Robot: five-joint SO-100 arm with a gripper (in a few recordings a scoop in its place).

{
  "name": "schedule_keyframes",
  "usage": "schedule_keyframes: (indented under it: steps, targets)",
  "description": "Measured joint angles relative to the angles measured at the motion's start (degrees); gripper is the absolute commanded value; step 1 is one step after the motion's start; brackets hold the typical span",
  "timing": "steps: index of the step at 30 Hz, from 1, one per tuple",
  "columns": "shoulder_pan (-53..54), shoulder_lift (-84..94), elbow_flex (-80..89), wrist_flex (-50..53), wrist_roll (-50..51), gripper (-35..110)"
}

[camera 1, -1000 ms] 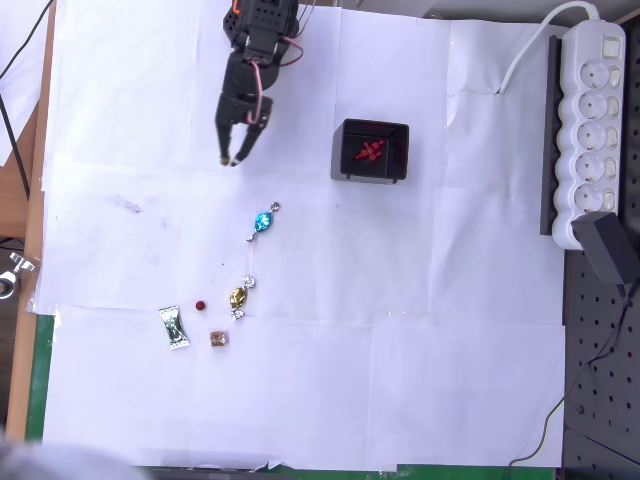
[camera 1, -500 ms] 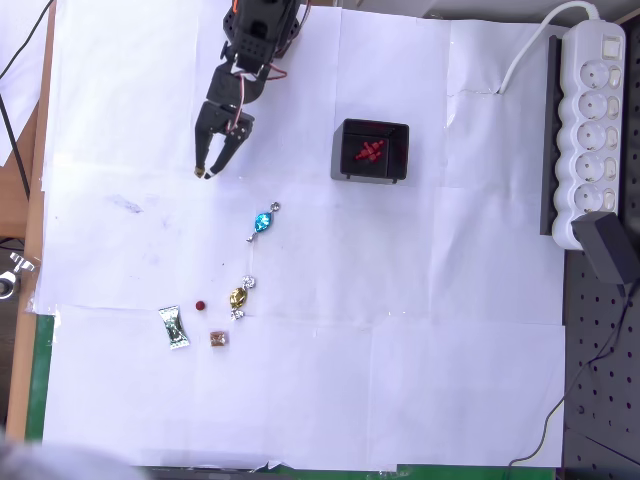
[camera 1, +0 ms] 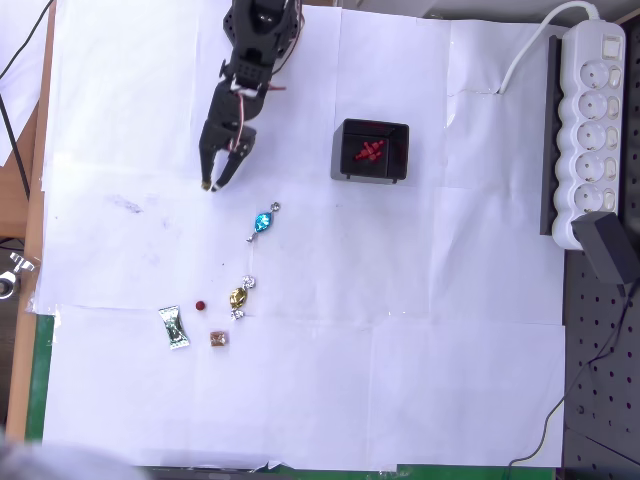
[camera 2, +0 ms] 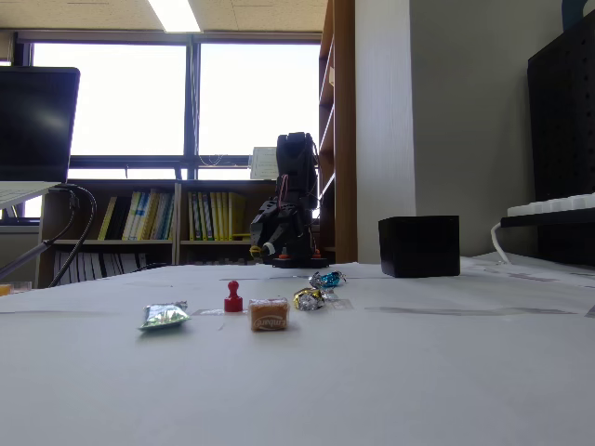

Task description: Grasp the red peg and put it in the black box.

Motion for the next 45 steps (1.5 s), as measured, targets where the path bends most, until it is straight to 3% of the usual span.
schedule_keyframes:
  steps: [13,45]
  targets:
    - [-2.1,16.4,6.2,-19.0,0.0,0]
    - [-2.0,39.9,29.4,-23.6,-4.0,0]
